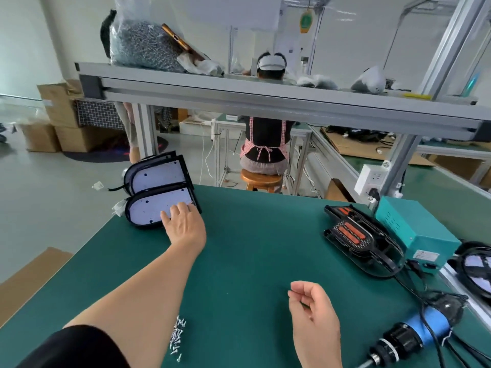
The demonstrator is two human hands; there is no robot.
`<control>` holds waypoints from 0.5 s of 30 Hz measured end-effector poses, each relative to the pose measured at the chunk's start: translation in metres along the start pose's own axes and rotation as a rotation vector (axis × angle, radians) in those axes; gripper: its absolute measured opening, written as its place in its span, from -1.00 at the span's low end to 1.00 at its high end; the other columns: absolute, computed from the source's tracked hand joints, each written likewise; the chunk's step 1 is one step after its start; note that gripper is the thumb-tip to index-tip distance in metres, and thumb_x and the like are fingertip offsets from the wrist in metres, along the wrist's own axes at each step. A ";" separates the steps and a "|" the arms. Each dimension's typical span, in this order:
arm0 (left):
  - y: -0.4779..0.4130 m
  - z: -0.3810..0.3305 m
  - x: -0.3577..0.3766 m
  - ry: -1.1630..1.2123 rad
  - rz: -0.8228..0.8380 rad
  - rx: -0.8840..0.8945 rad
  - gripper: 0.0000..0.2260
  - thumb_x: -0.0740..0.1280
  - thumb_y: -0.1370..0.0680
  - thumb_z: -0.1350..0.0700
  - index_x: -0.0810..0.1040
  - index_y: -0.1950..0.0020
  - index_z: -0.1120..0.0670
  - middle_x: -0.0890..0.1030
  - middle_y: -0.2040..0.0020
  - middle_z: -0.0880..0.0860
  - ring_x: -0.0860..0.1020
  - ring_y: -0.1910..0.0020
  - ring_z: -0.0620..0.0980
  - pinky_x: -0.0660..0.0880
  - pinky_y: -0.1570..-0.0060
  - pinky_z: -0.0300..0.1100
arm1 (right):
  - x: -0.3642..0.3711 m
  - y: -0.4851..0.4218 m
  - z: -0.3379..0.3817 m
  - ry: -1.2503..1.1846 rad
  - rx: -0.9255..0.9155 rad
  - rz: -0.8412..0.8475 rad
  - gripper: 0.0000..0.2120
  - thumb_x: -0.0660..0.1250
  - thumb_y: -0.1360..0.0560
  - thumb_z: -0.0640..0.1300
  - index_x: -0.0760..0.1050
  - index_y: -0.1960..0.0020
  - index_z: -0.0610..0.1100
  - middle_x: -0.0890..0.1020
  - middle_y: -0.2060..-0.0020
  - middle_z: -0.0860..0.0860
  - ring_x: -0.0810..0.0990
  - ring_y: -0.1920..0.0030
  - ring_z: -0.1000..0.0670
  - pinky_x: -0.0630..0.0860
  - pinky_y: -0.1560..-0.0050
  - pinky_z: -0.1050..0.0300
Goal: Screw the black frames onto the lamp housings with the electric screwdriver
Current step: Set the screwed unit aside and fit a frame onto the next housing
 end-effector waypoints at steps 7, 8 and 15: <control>-0.012 0.012 -0.003 -0.046 -0.085 0.050 -0.50 0.41 -0.44 0.22 0.41 -0.37 0.07 0.43 -0.25 0.08 0.42 -0.25 0.08 0.36 -0.28 -0.03 | 0.001 -0.002 -0.002 0.004 0.004 -0.009 -0.75 0.39 -0.51 -0.38 0.60 0.08 -0.03 0.69 0.06 0.07 0.62 0.10 0.28 0.44 0.10 0.53; -0.013 0.011 -0.003 -0.039 -0.096 0.067 -0.51 0.40 -0.45 0.23 0.41 -0.37 0.08 0.43 -0.25 0.08 0.42 -0.24 0.08 0.38 -0.22 -0.06 | 0.002 -0.002 -0.001 0.003 0.003 -0.011 -0.75 0.39 -0.51 -0.39 0.61 0.08 -0.04 0.69 0.06 0.06 0.62 0.10 0.27 0.44 0.10 0.53; -0.012 0.001 -0.005 -0.040 -0.134 0.200 -0.58 0.30 -0.51 0.28 0.41 -0.35 0.04 0.47 -0.21 0.09 0.43 -0.20 0.11 0.37 -0.11 -0.10 | 0.002 -0.002 0.001 -0.005 0.003 -0.013 -0.76 0.39 -0.51 -0.40 0.61 0.09 -0.06 0.69 0.06 0.04 0.61 0.12 0.28 0.43 0.12 0.54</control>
Point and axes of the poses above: each hand's wrist, its own y-axis away from the middle knuckle, its own x-axis out of the palm, z = x × y, the point moved 9 cm from there along -y, towards the middle knuckle
